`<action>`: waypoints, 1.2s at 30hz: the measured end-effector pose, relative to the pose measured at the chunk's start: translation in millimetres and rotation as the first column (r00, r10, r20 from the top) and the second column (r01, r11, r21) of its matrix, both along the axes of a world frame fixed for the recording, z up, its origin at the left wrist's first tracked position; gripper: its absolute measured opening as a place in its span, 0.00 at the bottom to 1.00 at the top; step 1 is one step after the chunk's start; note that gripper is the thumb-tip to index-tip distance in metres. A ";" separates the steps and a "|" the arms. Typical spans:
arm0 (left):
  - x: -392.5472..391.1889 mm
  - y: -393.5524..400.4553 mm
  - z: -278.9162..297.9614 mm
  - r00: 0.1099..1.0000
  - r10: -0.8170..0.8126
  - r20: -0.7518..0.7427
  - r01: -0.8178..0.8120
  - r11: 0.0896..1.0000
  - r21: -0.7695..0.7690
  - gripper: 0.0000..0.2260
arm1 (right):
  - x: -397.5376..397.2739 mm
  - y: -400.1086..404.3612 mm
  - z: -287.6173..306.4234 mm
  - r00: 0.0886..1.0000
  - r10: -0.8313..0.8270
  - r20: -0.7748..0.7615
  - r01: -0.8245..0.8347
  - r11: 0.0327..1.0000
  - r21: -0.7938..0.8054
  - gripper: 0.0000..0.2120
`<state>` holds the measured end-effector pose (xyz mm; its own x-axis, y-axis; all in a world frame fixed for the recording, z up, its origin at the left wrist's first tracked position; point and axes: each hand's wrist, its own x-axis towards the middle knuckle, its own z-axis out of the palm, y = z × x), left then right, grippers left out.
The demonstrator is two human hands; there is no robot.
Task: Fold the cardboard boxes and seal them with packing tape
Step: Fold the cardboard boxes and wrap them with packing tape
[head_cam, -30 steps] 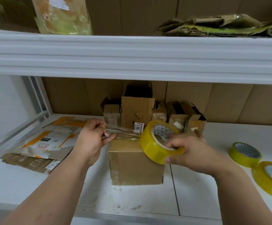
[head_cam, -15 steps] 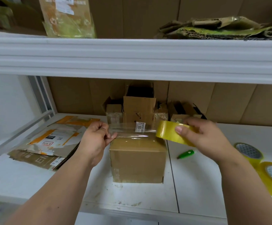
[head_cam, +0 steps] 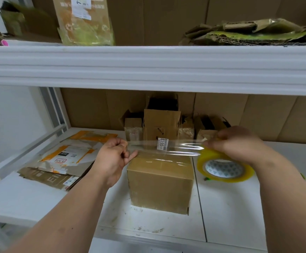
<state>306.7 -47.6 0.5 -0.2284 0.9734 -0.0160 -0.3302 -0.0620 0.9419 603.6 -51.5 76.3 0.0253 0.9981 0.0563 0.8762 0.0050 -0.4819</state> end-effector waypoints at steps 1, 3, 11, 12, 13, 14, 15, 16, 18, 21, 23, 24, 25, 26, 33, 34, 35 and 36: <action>-0.1 0.2 -0.3 1.000 0.001 0.013 -0.001 1.000 -0.004 0.08 | 0.9 0.6 -1.4 1.000 0.006 0.025 -0.005 0.999 -0.036 0.21; -1.6 0.3 -0.8 0.999 -0.001 0.033 0.001 1.000 -0.009 0.07 | 0.9 2.5 -3.6 0.996 0.028 0.088 -0.018 0.993 -0.114 0.22; -4.7 6.3 3.1 0.999 0.027 0.025 -0.026 0.999 -0.039 0.06 | -9.8 15.1 -13.6 0.990 0.040 0.138 -0.006 0.971 -0.240 0.19; -5.2 6.4 3.1 0.999 0.033 0.021 -0.032 0.999 -0.034 0.06 | -10.7 16.7 -14.9 0.990 0.037 0.135 -0.002 0.968 -0.252 0.19; -5.4 6.5 2.9 0.999 0.036 0.020 -0.035 0.999 -0.030 0.06 | -11.5 18.6 -16.5 0.990 0.033 0.134 0.004 0.964 -0.265 0.19; -5.5 6.5 2.3 0.999 0.039 0.023 -0.038 0.999 -0.028 0.06 | -12.3 20.4 -18.4 0.990 0.030 0.137 0.009 0.961 -0.277 0.18; -5.3 6.8 1.4 0.999 0.044 0.029 -0.043 0.999 -0.028 0.06 | -13.7 22.5 -20.4 0.989 0.030 0.147 0.014 0.957 -0.289 0.18; -5.4 6.9 0.7 0.998 0.049 0.038 -0.048 0.999 -0.026 0.06 | -15.1 24.1 -22.2 0.987 0.031 0.160 0.018 0.955 -0.297 0.19; -5.6 7.4 -0.5 0.997 0.049 0.052 -0.048 0.999 -0.016 0.06 | -17.0 27.7 -24.5 0.983 0.025 0.183 0.031 0.954 -0.299 0.19; -7.3 8.7 -2.9 0.997 0.046 0.065 -0.046 0.999 -0.004 0.06 | -18.7 34.7 -25.3 0.976 0.006 0.219 0.058 0.957 -0.285 0.20; -8.5 9.9 -5.3 0.995 0.048 0.086 -0.048 0.999 -0.002 0.05 | -20.8 39.5 -26.9 0.969 0.003 0.246 0.069 0.957 -0.283 0.20; -8.6 10.6 -6.3 0.994 0.049 0.099 -0.049 0.999 -0.003 0.05 | -21.9 41.4 -28.5 0.963 0.000 0.269 0.079 0.956 -0.284 0.20; -8.2 11.3 -7.2 0.993 0.050 0.108 -0.050 0.999 -0.002 0.05 | -23.2 43.1 -30.2 0.955 -0.006 0.297 0.094 0.955 -0.282 0.21; -7.8 12.0 -7.8 0.993 0.052 0.108 -0.053 0.999 -0.001 0.05 | -24.5 44.9 -32.3 0.946 -0.013 0.323 0.108 0.954 -0.278 0.21; -10.1 13.6 -16.0 0.983 0.130 -0.128 -0.143 0.985 -0.098 0.05 | -27.0 53.9 -38.1 0.910 -0.019 0.413 0.139 0.955 -0.263 0.23; -11.7 13.8 -19.0 0.976 0.127 -0.177 -0.152 0.979 -0.136 0.05 | -26.7 54.6 -38.6 0.912 -0.017 0.409 0.136 0.955 -0.265 0.23; -13.3 14.2 -22.0 0.971 0.117 -0.209 -0.155 0.973 -0.171 0.05 | -26.3 55.3 -39.3 0.917 -0.013 0.398 0.132 0.953 -0.272 0.23; -14.8 14.6 -25.1 0.968 0.102 -0.227 -0.150 0.968 -0.203 0.05 | -25.8 55.9 -40.3 0.923 -0.008 0.385 0.126 0.951 -0.281 0.22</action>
